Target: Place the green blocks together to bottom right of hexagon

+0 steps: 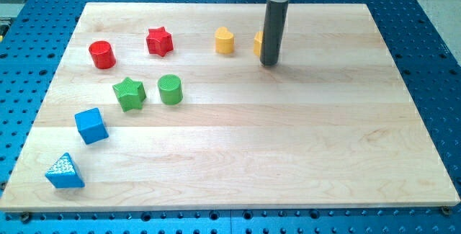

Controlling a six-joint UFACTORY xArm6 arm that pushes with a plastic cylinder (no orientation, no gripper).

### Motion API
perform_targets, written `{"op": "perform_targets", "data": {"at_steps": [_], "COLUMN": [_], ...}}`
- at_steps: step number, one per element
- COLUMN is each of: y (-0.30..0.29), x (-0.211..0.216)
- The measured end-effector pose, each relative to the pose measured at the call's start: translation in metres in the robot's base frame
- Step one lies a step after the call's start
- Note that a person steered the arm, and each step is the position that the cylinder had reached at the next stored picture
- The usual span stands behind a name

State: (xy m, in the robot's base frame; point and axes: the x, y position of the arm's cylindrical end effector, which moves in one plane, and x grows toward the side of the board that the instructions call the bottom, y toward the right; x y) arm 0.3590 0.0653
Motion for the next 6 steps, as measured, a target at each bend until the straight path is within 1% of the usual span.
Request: {"op": "perform_targets", "data": {"at_steps": [1,2,3,4,5,6], "y": [0.032,0.067,-0.021,-0.144,-0.202,-0.215], "x": [0.04,0.03,0.094,0.157,0.148,0.151]}}
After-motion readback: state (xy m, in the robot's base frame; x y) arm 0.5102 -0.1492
